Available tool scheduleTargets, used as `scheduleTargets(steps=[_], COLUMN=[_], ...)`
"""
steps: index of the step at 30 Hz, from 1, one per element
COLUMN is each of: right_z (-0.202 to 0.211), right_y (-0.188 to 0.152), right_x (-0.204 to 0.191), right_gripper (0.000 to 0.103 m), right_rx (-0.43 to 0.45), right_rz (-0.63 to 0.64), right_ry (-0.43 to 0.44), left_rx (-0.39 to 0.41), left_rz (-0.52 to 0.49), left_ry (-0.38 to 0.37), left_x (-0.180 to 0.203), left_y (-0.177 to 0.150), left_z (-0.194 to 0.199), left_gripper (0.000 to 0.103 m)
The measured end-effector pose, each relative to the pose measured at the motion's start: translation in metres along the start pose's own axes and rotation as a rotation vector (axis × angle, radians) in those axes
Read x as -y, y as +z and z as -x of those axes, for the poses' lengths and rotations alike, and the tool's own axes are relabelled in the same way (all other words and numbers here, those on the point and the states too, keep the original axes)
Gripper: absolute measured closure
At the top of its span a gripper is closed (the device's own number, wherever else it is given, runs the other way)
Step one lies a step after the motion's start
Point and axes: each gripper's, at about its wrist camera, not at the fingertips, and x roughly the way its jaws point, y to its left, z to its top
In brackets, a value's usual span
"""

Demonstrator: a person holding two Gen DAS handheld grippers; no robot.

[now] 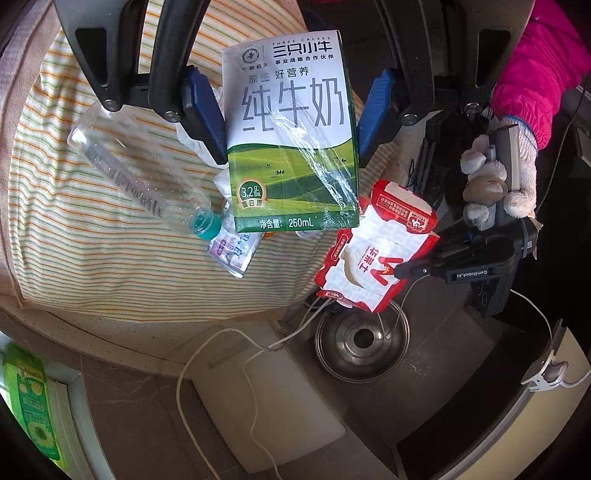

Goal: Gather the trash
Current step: 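Grasp the red-and-white wrapper with the left tool while the right tool grasps the green milk carton, then carry the wrapper and milk carton down over the blue basket with both tools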

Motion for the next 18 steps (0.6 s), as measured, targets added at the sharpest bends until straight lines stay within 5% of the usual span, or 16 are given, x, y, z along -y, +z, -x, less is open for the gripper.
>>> scheduleTargets(steps=[18], right_z=[0.002], right_y=[-0.09], right_x=[-0.073], right_gripper=[0.034], right_rx=[-0.035], right_rz=[-0.039], right_ry=[0.007], left_rx=[-0.043], left_rz=[0.005], left_ry=[0.001], left_x=[-0.073], left_y=[-0.117], left_z=[0.081], left_gripper=[0.095])
